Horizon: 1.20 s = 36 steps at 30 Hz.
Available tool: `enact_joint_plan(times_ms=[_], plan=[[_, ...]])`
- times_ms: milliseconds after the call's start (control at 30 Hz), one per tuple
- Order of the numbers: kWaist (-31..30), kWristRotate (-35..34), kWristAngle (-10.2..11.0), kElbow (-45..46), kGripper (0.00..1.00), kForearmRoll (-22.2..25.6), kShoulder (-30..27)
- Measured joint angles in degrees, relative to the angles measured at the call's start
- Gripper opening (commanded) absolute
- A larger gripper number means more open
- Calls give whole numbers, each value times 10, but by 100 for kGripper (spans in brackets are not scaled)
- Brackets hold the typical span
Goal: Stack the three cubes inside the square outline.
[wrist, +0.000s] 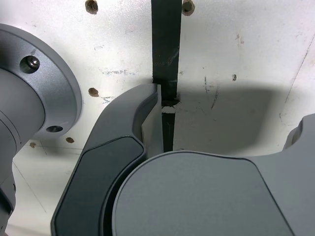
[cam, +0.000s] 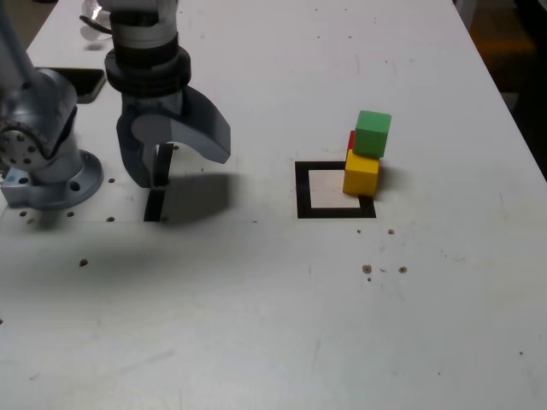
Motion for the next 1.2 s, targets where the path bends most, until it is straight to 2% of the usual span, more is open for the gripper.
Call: enact_joint_plan(times_ms=[367, 700, 867, 933, 1133, 1200], plan=[[0, 0, 0, 0, 100, -7, -2], [0, 0, 4, -14, 99, 25, -4], [0, 0, 23, -57, 99, 79, 1], [0, 1, 29, -91, 99, 116, 3], [-4, 21, 26, -189, 99, 208, 23], [-6, 21, 26, -210, 99, 213, 29]])
